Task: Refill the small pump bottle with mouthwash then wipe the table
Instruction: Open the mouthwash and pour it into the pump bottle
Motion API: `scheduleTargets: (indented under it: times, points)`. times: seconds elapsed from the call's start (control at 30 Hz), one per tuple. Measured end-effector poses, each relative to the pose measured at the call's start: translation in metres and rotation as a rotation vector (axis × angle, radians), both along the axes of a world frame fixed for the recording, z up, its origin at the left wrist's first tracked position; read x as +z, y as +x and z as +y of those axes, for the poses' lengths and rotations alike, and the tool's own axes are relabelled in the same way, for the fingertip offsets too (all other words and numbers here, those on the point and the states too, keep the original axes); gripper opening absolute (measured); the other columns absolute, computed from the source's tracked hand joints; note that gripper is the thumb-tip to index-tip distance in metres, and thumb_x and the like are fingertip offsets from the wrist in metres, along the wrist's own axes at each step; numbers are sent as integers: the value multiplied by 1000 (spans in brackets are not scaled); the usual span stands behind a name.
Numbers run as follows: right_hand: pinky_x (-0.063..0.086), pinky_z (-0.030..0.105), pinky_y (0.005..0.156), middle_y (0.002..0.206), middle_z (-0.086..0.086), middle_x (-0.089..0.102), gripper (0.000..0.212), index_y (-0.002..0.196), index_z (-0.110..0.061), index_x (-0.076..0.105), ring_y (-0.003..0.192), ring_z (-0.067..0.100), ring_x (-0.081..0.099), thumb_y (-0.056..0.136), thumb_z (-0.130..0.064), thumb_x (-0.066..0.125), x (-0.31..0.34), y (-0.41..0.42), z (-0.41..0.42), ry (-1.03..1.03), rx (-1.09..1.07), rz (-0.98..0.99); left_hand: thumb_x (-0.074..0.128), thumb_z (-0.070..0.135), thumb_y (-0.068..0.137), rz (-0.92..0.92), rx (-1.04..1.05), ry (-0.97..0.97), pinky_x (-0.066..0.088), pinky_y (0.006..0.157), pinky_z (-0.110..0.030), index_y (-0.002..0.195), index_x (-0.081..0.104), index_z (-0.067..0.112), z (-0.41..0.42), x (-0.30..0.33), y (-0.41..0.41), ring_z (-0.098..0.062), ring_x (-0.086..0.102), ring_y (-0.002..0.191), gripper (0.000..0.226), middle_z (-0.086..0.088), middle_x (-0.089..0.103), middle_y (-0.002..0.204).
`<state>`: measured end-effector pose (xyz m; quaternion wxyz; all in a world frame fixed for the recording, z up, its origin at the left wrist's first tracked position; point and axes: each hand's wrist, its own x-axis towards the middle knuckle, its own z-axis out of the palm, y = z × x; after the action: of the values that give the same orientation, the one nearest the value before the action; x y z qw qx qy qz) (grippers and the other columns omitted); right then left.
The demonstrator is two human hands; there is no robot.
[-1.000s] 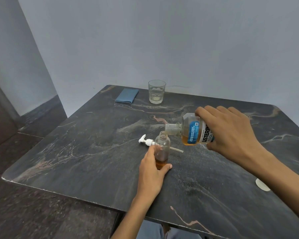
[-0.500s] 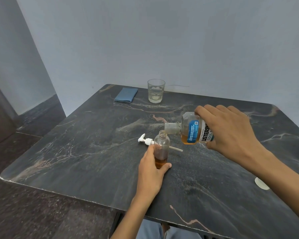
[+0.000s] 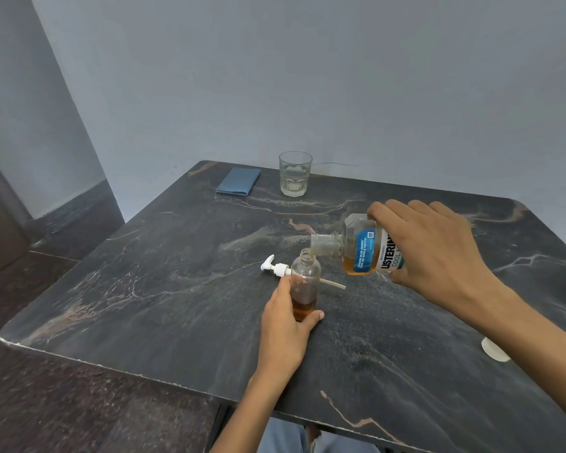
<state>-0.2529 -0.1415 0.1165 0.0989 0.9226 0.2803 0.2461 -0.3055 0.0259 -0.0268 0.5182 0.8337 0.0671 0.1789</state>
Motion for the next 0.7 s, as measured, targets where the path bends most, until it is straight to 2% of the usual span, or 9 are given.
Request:
scheduleTargets:
  times: [0.3,0.5,0.7]
  points:
    - [42,30,63,91,5,64,77,105,-16,55,72,24,58,38,-27,93,0,0,1,26,10,5,78,20,74,1,-6,-8,41,76,-13,107,48,30,0,1,0,0,53,94,46,15,57,101]
    - [41,30,63,92,4,64,78,106,-17,54,73,23,58,39,-28,92,0,0,0,13,3,6,78,22,73,8,-8,-9,41,76,-13,105,46,34,0,1,0,3,52,95,47,18,56,99]
    - [43,30,61,88,5,64,80,103,-16,55,69,23,58,34,-26,93,0,0,0,26,16,-11,78,22,74,9,-3,6,41,75,-13,104,46,33,0,1,1,0,53,92,45,16,57,100]
